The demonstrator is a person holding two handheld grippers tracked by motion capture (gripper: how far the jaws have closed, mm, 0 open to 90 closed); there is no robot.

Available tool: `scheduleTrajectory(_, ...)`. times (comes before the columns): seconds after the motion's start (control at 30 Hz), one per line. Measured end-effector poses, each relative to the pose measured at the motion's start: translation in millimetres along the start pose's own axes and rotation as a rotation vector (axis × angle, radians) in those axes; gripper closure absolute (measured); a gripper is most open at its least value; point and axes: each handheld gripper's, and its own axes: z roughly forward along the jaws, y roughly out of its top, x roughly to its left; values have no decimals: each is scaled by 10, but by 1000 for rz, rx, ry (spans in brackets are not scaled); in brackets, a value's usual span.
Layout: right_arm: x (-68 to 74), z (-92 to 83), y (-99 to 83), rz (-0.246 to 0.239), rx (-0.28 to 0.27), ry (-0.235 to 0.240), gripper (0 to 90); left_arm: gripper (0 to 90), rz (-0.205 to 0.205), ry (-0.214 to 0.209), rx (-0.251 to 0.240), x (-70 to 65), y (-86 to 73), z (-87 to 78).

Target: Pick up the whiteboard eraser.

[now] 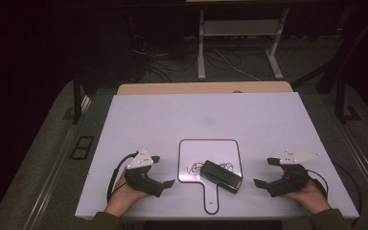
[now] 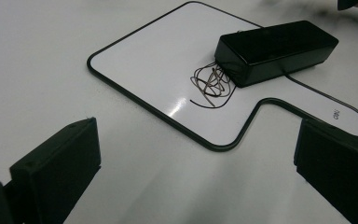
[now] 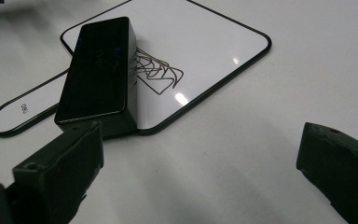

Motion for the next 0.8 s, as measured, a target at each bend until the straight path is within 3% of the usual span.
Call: scheduleTrajectory(0.8, 7, 4, 124, -14, 16, 11, 0, 0, 5, -3, -6, 36, 33, -2)
